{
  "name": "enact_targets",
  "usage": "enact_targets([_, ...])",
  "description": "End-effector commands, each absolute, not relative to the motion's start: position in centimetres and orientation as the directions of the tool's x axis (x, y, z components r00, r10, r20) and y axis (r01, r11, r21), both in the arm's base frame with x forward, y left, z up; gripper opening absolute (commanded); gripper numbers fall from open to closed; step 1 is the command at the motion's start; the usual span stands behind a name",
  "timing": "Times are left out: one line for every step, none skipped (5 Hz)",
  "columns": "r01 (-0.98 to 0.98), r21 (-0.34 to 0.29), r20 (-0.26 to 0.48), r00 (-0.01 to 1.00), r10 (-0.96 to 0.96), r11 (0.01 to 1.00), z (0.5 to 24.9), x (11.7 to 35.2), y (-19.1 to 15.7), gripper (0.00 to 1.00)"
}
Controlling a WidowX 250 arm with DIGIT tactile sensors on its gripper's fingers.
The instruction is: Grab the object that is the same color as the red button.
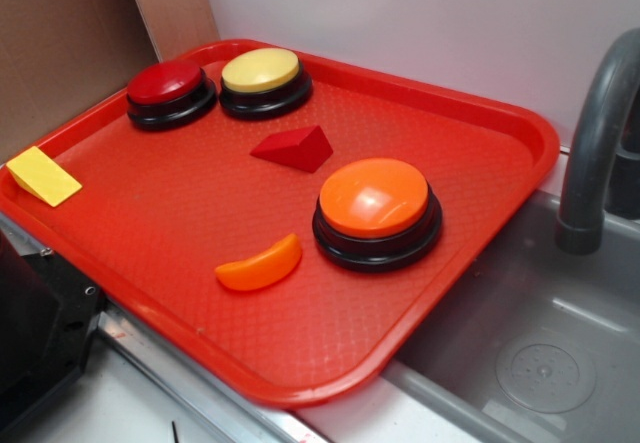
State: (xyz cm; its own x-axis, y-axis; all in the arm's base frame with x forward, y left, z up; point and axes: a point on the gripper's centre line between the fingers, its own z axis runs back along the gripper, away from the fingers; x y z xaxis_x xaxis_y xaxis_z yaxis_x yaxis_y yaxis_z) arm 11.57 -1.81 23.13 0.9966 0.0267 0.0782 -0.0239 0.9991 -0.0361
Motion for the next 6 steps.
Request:
enact_targets([0.208, -0.094, 0.262, 0.949, -0.178, 0.974, 19.3, 20.9, -3.4, 1.0])
enact_targets([0.408, -0.119, 0.295, 0.885, -0.361, 0.905, 16.1, 23.4, -4.0, 1.0])
enact_targets([0.519, -0.065, 0.238, 0.838, -0.492, 0.852, 13.4, 24.9, -4.0, 1.0])
enact_targets([0.604, -0.047, 0.218, 0.784, -0.582, 0.796, 11.7, 25.3, -3.9, 1.0])
enact_targets([0.627, 0.025, 0.139, 0.769, -0.624, 0.779, 9.7, 24.9, -3.4, 1.0])
enact_targets([0.644, 0.044, 0.134, 0.754, -0.643, 0.764, 8.2, 25.1, -2.9, 1.0])
